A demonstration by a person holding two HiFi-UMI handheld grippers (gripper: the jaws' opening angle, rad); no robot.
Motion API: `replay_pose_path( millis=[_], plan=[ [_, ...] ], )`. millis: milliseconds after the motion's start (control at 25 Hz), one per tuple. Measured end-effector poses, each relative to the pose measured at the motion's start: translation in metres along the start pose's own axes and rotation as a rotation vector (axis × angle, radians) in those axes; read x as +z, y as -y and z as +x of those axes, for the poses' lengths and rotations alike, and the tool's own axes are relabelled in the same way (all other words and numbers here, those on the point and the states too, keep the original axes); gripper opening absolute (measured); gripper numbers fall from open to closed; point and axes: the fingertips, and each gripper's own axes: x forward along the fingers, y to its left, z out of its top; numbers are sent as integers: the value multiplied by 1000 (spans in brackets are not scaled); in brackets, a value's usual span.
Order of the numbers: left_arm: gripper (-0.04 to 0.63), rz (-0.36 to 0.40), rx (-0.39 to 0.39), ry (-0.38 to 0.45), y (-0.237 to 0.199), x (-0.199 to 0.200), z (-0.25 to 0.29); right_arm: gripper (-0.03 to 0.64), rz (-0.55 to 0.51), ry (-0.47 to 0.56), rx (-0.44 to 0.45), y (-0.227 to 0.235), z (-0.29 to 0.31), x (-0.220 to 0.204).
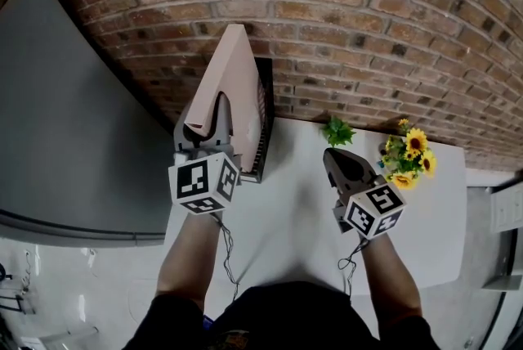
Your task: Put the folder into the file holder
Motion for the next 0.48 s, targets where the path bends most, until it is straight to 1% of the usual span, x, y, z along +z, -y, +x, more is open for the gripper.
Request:
replay_pose_path(
  millis=[480],
  plan=[
    [166, 49, -8, -68, 9, -65, 4, 3, 14, -14, -15, 7, 3, -5]
  ],
)
